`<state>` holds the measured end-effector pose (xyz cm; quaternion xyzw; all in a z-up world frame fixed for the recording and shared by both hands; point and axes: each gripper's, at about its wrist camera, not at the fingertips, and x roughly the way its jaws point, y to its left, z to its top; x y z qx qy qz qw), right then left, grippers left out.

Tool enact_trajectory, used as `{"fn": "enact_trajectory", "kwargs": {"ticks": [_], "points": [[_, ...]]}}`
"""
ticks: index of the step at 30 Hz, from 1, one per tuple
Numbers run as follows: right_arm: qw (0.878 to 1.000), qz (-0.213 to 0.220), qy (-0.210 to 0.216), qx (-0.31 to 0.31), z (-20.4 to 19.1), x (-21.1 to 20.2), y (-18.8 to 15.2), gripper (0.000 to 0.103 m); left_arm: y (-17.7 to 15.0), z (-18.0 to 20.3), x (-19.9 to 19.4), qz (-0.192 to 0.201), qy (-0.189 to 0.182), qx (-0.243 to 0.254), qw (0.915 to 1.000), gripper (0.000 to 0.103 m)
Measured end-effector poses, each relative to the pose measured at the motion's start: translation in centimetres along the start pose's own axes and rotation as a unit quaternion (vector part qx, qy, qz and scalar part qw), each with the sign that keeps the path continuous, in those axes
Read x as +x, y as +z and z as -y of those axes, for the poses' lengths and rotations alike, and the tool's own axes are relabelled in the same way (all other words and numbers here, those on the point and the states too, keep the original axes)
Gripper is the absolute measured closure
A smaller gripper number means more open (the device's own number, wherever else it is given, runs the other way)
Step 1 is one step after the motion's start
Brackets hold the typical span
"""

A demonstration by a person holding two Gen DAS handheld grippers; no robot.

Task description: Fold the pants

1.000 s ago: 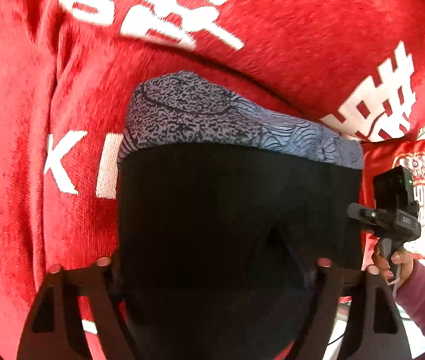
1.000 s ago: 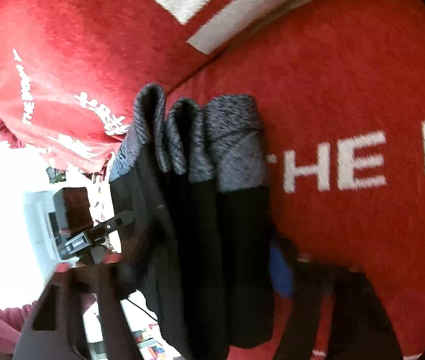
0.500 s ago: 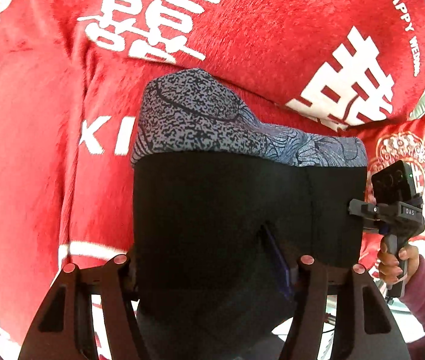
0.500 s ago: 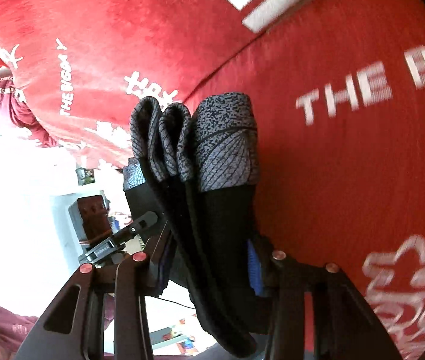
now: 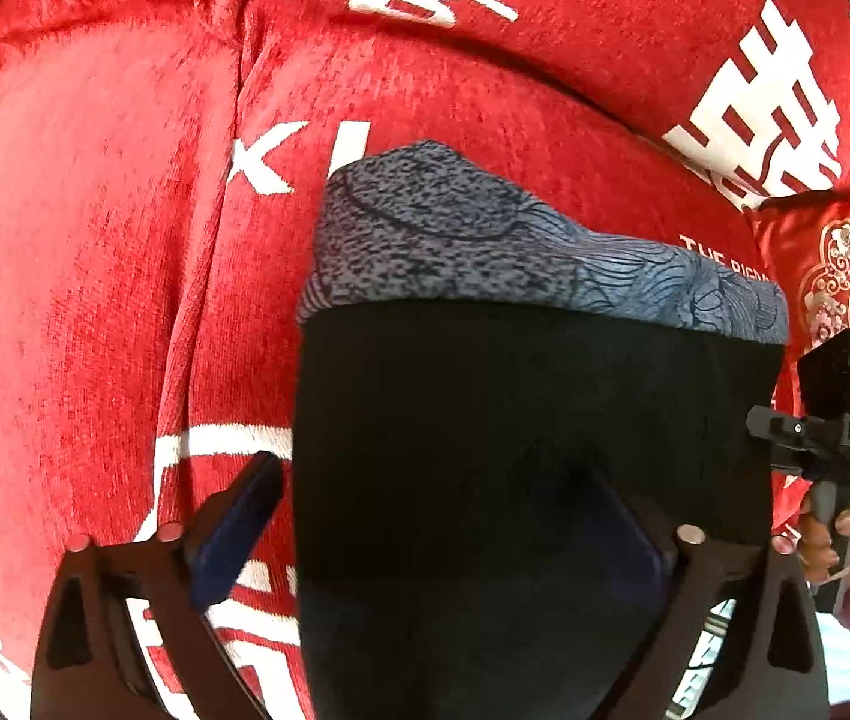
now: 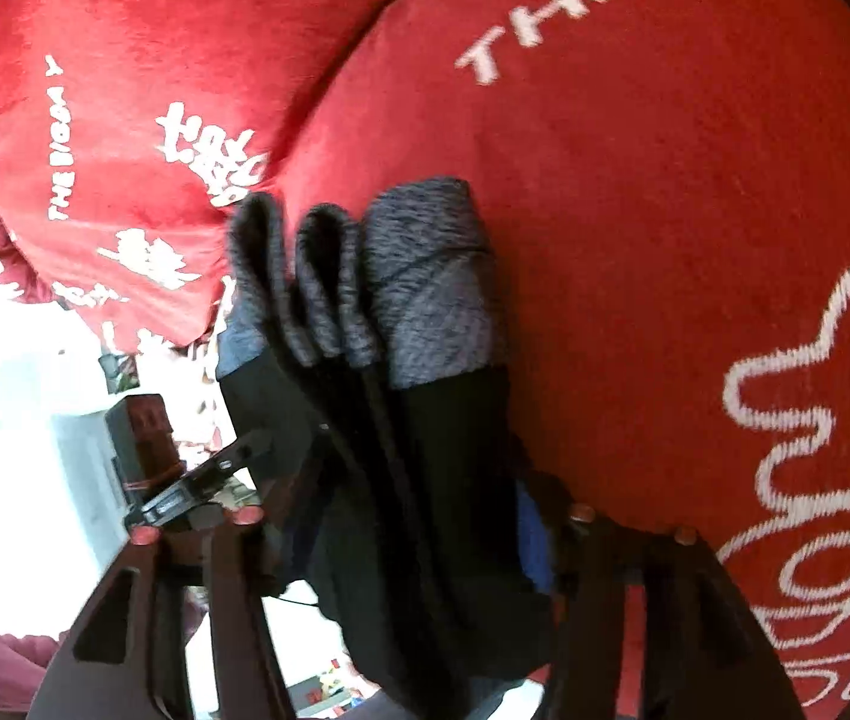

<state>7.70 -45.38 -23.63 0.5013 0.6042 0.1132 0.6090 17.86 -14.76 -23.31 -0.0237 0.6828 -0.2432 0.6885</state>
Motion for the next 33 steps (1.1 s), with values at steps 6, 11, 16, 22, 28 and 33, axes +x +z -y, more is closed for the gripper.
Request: {"fn": "enact_trajectory", "kwargs": {"ticks": [6,11,16,22,28,33], "points": [[0.999,0.030,-0.038,0.018,-0.8,-0.8,-1.2,0.032,-0.1,-0.4,-0.2,-0.012,0.007,-0.011,0.9998,0.000],[0.992,0.056,-0.105,0.031,-2.2,-2.9,-3.6,0.025,-1.8,2.1,-2.8,-0.005,0.084,0.026,0.9961,0.000],[0.987,0.076,-0.138,0.035,-4.1,-4.5,-6.4,0.023,-4.0,4.2,-5.2,0.005,0.110,0.052,0.9926,0.000],[0.978,0.090,-0.184,0.031,-6.0,-5.0,-9.1,0.022,-6.1,6.3,-7.4,0.006,0.138,0.077,0.9873,0.000],[0.964,0.103,-0.247,-0.007,-10.0,-5.2,-11.4,0.019,-7.7,7.6,-10.1,0.009,0.140,0.097,0.9853,0.000],[0.952,0.126,-0.276,-0.037,-14.3,-5.9,-13.5,0.014,-8.4,8.6,-12.5,0.023,0.162,0.123,0.9788,0.000]]}}
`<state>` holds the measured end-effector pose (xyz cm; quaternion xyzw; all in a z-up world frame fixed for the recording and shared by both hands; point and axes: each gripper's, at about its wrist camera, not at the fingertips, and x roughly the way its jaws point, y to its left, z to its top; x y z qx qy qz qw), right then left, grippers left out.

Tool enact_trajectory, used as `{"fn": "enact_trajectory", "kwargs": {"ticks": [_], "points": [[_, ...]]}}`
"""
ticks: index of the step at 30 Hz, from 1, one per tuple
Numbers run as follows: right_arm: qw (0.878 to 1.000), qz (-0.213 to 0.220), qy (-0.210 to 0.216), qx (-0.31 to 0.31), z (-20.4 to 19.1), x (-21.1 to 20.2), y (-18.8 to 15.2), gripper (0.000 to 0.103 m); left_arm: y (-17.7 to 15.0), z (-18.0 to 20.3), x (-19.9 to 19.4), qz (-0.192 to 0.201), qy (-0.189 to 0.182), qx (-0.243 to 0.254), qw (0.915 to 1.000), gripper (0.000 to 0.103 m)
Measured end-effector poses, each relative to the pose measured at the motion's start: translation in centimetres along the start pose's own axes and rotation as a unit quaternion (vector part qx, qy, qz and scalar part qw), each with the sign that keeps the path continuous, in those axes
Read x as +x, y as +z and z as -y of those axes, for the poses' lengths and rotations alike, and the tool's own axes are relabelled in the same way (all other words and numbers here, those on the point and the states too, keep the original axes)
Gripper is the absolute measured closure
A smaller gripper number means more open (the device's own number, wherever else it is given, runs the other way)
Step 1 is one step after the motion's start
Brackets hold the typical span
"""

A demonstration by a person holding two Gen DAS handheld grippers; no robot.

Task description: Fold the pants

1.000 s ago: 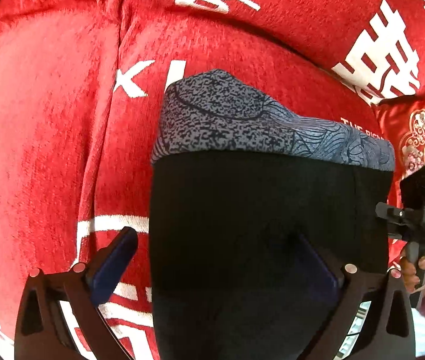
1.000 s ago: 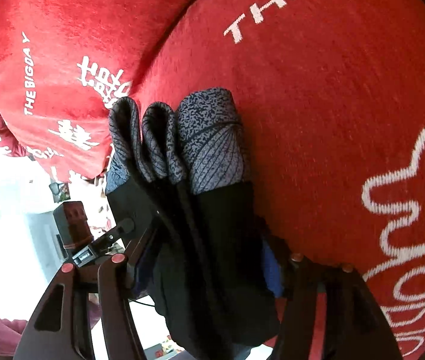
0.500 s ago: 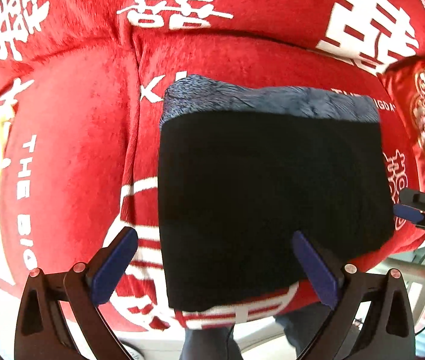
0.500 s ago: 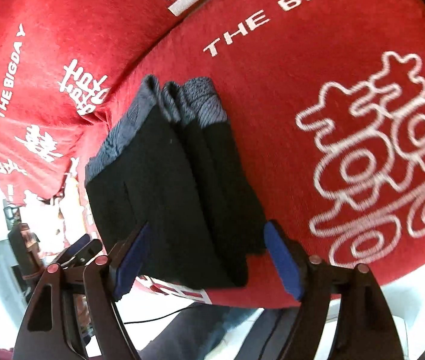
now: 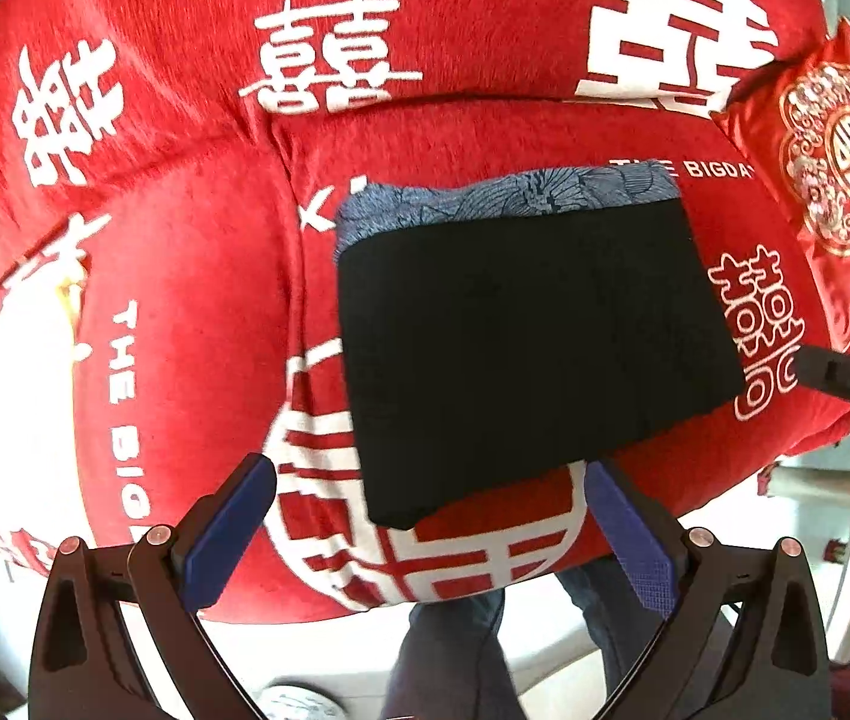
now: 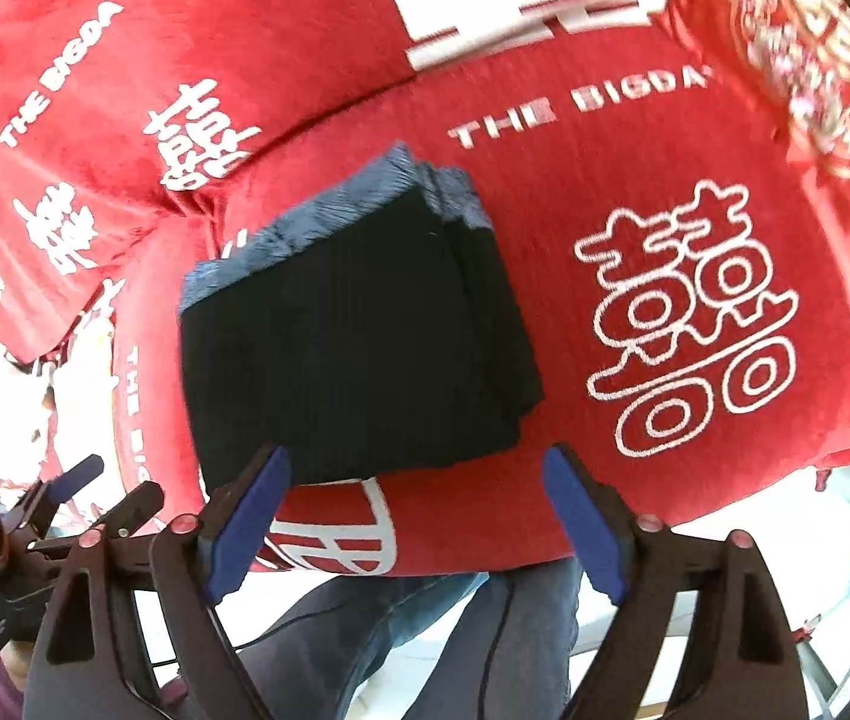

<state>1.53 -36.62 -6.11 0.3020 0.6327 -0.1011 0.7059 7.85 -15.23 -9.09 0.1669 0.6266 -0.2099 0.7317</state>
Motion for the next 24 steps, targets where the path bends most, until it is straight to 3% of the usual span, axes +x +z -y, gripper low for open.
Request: {"fn": "enact_trajectory", "kwargs": {"ticks": [6,14,20,24], "points": [[0.999,0.014,-0.014,-0.027,-3.8,-3.2,-1.5,0.014,-0.3,0.0,-3.6,0.038,-0.001,0.021,0.9991,0.000],[0.996,0.014,-0.066,-0.058,-6.7,-5.8,-2.9,0.014,-0.4,-0.4,-7.3,0.062,0.021,0.002,0.9978,0.000],[0.994,0.008,-0.067,-0.088,-6.9,-7.8,-3.0,0.013,-1.0,0.9,-9.1,0.056,0.041,-0.030,0.9971,0.000],[0.992,0.009,-0.037,-0.118,-6.9,-9.5,-3.2,0.013,-1.7,2.8,-9.6,0.048,0.047,-0.042,0.9969,0.000]]}}
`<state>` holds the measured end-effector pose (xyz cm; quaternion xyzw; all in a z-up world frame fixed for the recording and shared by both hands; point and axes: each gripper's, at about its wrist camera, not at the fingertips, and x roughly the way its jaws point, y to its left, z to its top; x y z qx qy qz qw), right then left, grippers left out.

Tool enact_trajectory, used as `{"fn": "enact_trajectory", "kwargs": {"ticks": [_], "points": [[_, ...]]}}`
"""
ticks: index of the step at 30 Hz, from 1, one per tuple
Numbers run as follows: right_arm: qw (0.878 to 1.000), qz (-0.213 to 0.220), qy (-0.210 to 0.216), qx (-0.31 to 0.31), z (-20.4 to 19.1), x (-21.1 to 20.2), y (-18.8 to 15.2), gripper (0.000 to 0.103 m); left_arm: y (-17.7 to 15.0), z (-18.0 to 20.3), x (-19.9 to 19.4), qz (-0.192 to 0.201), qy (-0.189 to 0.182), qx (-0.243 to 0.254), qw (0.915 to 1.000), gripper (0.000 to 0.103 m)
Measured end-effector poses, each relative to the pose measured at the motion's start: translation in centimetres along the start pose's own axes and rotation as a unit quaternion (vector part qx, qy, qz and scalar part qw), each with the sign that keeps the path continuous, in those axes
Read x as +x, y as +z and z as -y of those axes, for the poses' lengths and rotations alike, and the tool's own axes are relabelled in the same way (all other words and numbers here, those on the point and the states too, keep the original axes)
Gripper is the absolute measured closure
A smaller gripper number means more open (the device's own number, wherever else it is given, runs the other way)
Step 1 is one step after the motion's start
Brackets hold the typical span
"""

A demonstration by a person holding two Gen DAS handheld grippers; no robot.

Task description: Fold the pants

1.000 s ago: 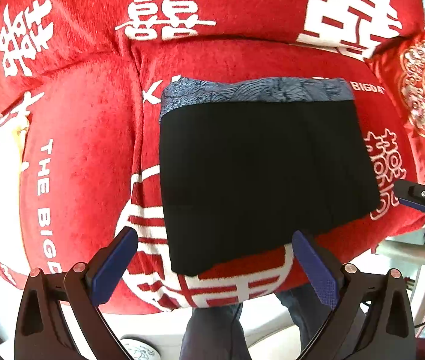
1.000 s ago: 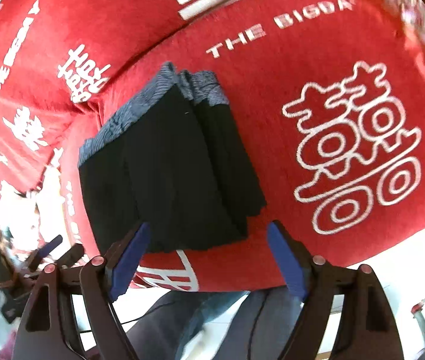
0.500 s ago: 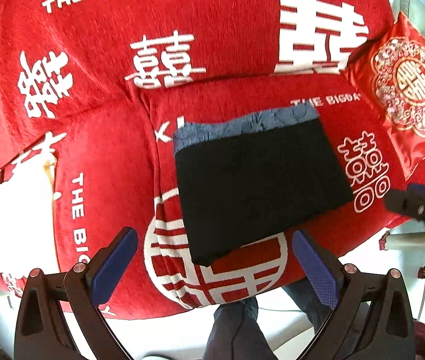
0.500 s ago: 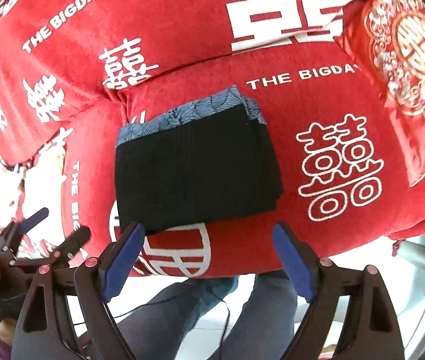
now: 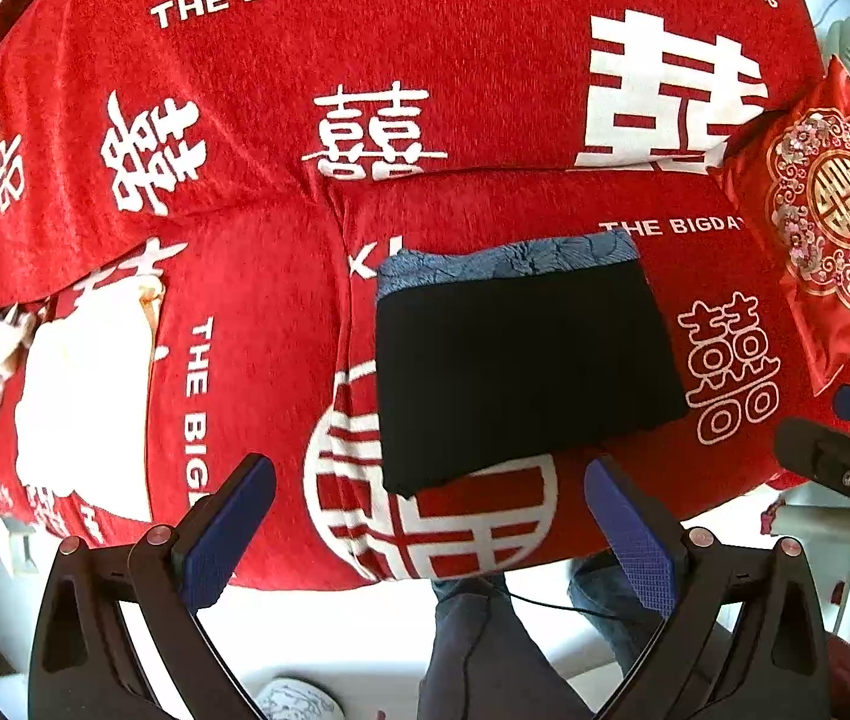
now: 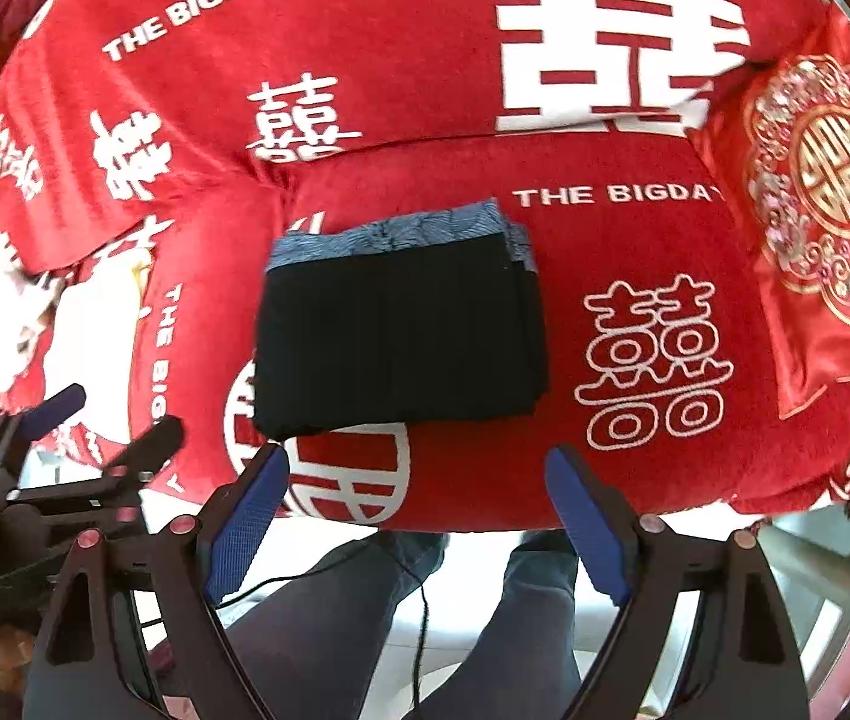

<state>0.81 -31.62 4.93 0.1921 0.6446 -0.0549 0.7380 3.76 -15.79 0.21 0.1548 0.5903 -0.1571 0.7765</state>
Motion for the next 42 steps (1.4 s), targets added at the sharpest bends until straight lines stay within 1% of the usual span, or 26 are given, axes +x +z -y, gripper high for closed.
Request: {"fn": "enact_trajectory", "kwargs": {"ticks": [2,5,10,16,22,31,42], "points": [[1.000,-0.001,0.011,-0.008,0.0,-0.3,0.0,0.013,-0.2,0.5,-0.6,0.002,-0.004,-0.009,0.9999,0.000],[0.999,0.002,0.025,-0.021,-0.1,-0.9,0.2,0.013,-0.1,0.7,-1.5,0.008,0.004,-0.022,0.9997,0.000],[0.999,0.009,0.032,-0.031,0.2,-1.6,0.8,0.013,-0.3,0.6,-2.2,0.007,0.011,-0.043,0.9990,0.000],[0.999,0.000,0.023,-0.031,0.8,-1.6,1.0,0.013,-0.4,0.8,-2.5,0.005,0.019,-0.047,0.9987,0.000],[0.999,-0.007,0.008,-0.040,0.7,-1.4,0.9,0.013,-0.2,1.2,-2.8,0.009,0.021,-0.038,0.9990,0.000],[0.998,-0.004,-0.030,-0.056,0.0,-1.7,0.6,0.013,-0.1,1.2,-2.9,0.010,0.033,-0.026,0.9991,0.000],[0.998,-0.004,-0.039,-0.059,-0.2,-1.8,0.4,0.013,-0.2,1.4,-3.3,0.016,0.036,-0.021,0.9990,0.000]]}}
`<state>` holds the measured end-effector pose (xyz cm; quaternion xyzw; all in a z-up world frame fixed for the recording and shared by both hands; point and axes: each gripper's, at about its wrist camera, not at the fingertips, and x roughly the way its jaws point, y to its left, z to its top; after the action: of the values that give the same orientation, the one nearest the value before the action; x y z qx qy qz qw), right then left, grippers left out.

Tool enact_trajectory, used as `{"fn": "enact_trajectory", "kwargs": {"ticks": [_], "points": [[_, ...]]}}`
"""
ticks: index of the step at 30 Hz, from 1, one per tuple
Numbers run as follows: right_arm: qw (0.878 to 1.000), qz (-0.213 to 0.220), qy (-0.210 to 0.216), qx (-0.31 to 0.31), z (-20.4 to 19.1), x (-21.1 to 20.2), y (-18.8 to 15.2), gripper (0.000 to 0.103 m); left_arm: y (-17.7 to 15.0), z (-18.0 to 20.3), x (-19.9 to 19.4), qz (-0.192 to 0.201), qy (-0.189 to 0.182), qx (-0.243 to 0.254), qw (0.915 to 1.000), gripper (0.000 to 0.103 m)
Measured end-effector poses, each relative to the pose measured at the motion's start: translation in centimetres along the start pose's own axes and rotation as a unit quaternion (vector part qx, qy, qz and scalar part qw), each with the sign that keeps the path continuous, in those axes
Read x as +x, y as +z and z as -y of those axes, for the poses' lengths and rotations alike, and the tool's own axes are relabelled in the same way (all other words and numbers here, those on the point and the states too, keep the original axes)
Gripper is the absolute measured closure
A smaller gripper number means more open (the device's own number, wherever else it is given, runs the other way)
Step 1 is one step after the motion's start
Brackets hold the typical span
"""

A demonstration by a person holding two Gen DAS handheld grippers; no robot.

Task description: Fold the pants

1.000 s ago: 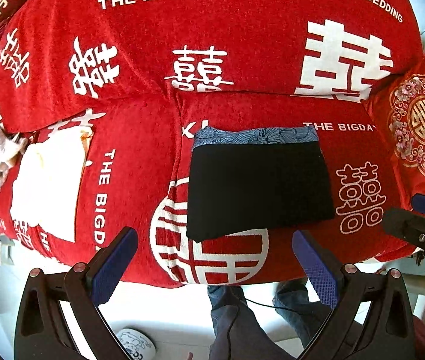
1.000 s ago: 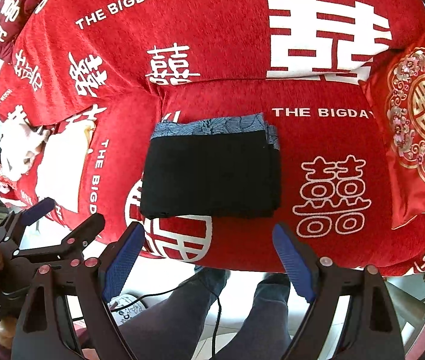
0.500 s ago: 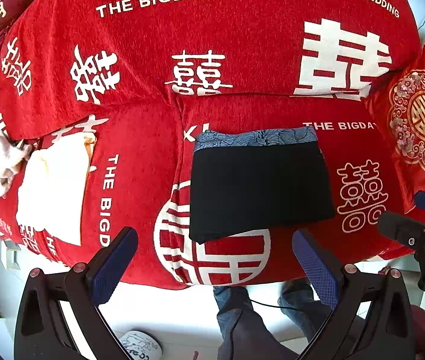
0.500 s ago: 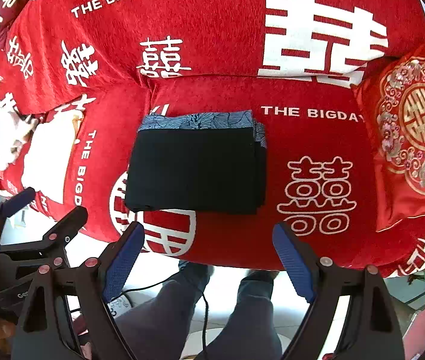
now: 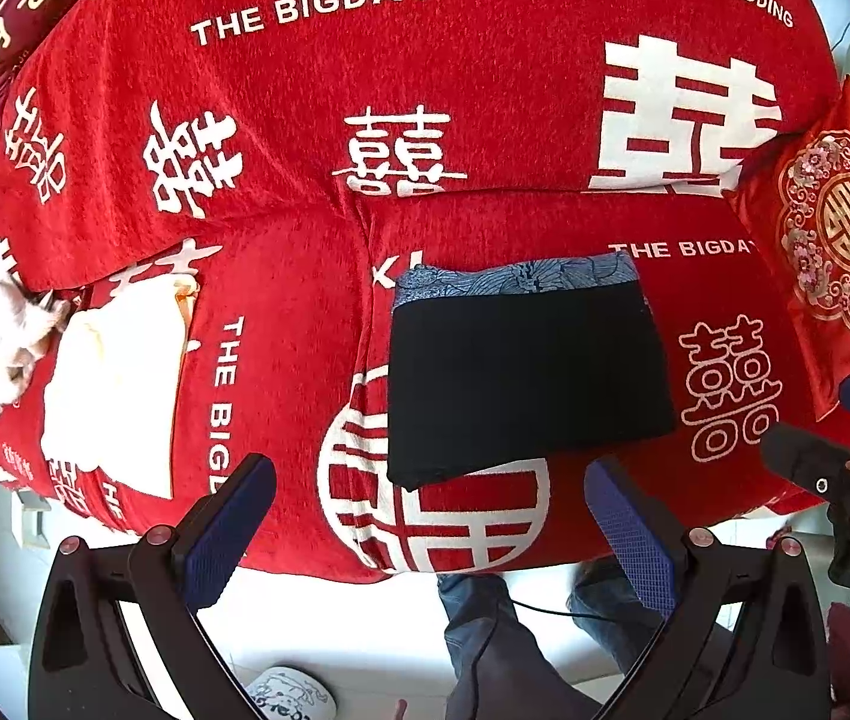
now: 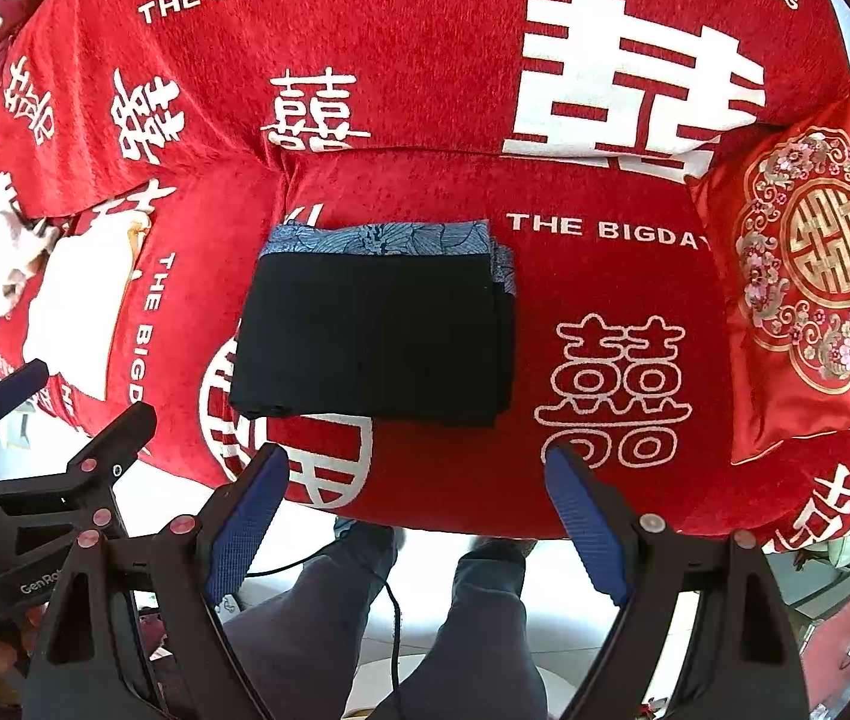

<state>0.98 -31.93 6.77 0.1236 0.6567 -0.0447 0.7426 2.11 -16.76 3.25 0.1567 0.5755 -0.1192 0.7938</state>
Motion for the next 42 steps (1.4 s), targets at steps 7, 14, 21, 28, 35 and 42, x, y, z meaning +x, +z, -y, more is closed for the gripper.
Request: {"fn": "enact_trajectory", "kwargs": {"ticks": [7,14,21,28,35,42], "points": [[1.000,-0.004,-0.003,-0.006,0.04,0.08,0.03,0.013,-0.04,0.06,-0.15,0.003,0.001,0.000,1.0000,0.000],[1.000,-0.005,-0.003,-0.011,-0.19,0.18,0.00,0.013,-0.19,-0.44,-0.35,0.007,-0.002,-0.002,1.0000,0.000],[1.000,-0.008,-0.001,-0.009,-0.16,0.36,0.02,0.013,-0.23,-0.52,-0.76,0.018,-0.010,-0.002,0.9998,0.000],[1.000,-0.008,-0.001,-0.009,-0.19,0.38,0.00,0.013,-0.27,-0.71,-0.62,0.012,-0.006,-0.006,0.9999,0.000],[1.000,-0.010,0.000,-0.005,-0.33,0.48,-0.58,0.013,-0.44,-0.70,-0.60,0.011,-0.005,-0.008,0.9999,0.000],[1.000,-0.010,0.000,-0.004,-0.38,0.55,-0.70,0.013,-0.70,-0.82,-0.65,0.011,-0.016,-0.006,0.9998,0.000]]}}
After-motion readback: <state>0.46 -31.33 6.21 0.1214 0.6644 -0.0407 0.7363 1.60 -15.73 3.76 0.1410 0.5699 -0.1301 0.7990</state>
